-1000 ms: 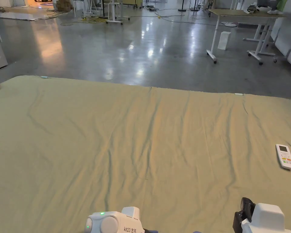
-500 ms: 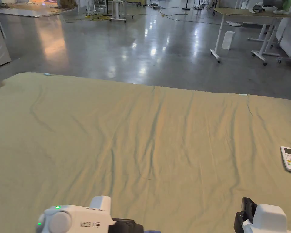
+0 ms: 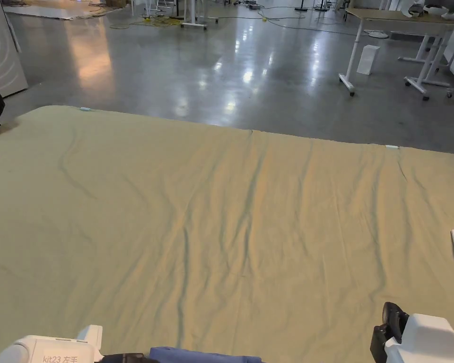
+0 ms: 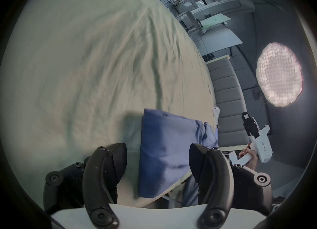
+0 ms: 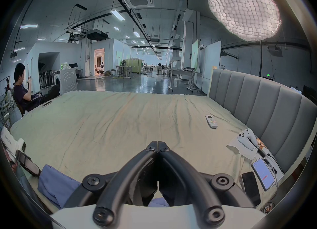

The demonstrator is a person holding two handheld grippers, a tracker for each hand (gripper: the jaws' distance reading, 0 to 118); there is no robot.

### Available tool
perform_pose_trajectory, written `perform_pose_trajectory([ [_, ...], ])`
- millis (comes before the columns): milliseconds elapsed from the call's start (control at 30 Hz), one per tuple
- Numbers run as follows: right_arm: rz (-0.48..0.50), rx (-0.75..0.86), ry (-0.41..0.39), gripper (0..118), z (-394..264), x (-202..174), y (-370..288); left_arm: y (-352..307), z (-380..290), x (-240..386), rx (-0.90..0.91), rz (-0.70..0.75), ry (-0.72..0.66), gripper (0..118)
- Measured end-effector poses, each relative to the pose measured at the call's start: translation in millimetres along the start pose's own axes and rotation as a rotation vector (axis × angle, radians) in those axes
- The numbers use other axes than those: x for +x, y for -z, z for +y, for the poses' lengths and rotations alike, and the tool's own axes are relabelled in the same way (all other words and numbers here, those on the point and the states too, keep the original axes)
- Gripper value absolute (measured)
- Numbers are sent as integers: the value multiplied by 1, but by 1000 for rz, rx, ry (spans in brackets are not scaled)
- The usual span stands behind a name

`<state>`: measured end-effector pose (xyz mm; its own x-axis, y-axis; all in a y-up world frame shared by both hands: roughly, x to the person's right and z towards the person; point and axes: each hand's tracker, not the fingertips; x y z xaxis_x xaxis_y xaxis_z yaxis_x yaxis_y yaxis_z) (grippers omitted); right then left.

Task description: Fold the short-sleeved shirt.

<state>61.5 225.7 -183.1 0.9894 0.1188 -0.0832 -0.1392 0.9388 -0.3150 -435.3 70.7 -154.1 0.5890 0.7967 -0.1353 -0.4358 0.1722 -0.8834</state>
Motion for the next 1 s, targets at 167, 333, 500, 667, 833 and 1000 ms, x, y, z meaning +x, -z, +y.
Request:
perform_pose_trajectory([
  [167,0,-1,-7,0,-1,-1,0,20,-1,-27,72,-198,-93,77],
  [333,-8,-1,-12,0,1,0,-3,41,-34,25,27,-199,-23,70],
  [500,-12,-3,-18,0,5,-1,-7,26,-17,11,-6,-55,63,18],
  [667,-10,-1,-25,0,5,-2,-7,15,-12,30,7,-46,157,12],
  [833,-5,1,-30,0,4,-2,-5,-11,1,64,30,-21,210,11],
  [1000,-3,4,-29,0,3,2,-4,-59,8,100,50,144,294,11],
])
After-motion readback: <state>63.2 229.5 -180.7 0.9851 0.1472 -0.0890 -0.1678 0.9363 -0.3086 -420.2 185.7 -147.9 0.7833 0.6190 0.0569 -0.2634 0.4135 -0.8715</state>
